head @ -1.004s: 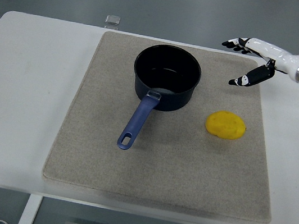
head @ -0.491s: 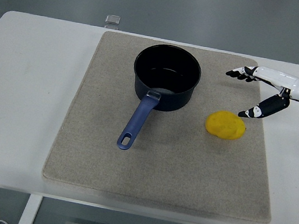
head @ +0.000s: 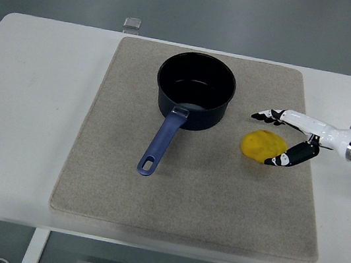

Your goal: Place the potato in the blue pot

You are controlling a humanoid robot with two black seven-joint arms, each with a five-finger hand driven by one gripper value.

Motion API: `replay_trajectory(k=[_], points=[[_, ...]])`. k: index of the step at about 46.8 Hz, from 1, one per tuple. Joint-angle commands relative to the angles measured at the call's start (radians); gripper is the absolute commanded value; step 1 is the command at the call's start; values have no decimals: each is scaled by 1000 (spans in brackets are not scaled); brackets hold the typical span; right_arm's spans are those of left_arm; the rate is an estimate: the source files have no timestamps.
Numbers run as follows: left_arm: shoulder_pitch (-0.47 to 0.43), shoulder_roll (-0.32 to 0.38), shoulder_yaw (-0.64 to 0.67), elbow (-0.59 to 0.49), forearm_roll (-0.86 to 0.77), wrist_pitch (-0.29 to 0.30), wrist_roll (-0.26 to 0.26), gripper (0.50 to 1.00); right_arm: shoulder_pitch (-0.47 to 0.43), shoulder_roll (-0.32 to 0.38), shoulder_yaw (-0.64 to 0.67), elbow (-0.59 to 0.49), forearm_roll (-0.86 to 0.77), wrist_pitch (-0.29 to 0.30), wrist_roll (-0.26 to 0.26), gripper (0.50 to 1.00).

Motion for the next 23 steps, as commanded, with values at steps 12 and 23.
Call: replay_trajectory(k=[12, 23], points=[[0, 0, 0, 0, -1, 0, 0, 1000, -43, 46, -3, -51, -11, -23, 2, 828], [0, 0, 0, 0, 0, 0, 0, 1000, -29, 53, -45, -57, -94, -23, 32, 500]])
